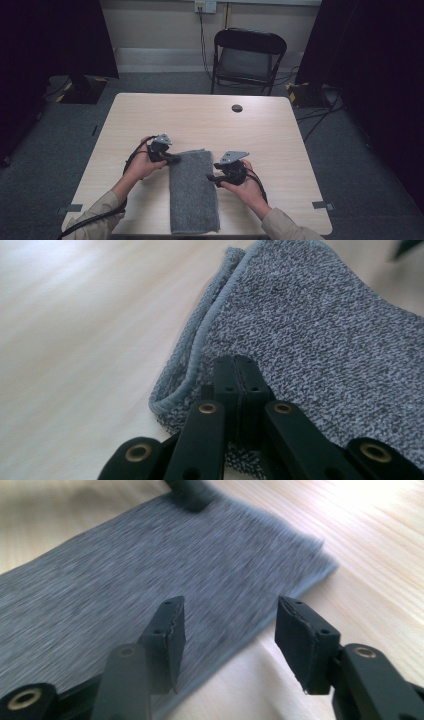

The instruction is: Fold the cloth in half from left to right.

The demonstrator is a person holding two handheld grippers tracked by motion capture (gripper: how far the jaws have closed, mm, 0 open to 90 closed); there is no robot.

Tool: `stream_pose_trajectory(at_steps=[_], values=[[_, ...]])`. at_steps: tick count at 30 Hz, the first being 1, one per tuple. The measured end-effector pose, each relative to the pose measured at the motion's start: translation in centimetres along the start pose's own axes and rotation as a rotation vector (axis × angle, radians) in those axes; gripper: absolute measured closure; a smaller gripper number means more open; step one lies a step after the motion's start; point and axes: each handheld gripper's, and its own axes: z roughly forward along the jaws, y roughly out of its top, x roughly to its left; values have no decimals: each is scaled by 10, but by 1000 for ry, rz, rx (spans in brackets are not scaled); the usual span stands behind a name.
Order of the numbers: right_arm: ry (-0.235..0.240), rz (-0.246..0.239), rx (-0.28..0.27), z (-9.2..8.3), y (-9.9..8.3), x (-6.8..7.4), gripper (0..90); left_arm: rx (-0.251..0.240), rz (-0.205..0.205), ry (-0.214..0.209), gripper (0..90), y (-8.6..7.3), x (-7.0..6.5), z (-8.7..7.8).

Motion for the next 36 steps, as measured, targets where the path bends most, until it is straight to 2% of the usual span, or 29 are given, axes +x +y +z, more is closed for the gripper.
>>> stream_pose_trajectory(at_steps=[2,3,4,7,8,9,12,14,16,20,23,28,31,33,36], values=[[-34,13,0,0,-2,-8,524,-7,23,-43,895,-1,-14,5],[-44,17,0,1,-3,-10,531,-8,43,-45,887,1,-21,6],[-49,27,-1,1,-3,-13,543,-26,44,-36,851,3,-22,6],[-89,52,-13,2,-2,-23,583,-75,17,15,717,8,-17,1],[-101,59,-18,2,-1,-27,585,-75,17,15,695,8,-17,1],[-117,61,-19,3,1,-30,606,-67,3,16,711,11,-13,1],[-136,82,-33,8,9,-42,655,-21,14,5,735,10,-10,8],[-151,75,-29,15,15,-47,669,-20,18,4,735,10,-10,11],[-144,76,-22,25,19,-50,675,-27,22,-3,738,10,-10,13],[-126,73,-12,37,22,-51,687,-31,22,-7,707,10,-10,11],[-123,38,35,46,21,-45,704,-25,18,-10,716,8,-9,4],[-118,53,31,47,19,-46,729,-44,-1,-21,724,6,-8,-3],[-130,51,37,47,20,-43,730,-9,14,-24,724,6,-9,-3],[-133,47,34,47,19,-43,732,31,31,-3,767,5,-9,-1],[-127,56,24,46,17,-43,732,26,12,1,857,3,-6,0]])
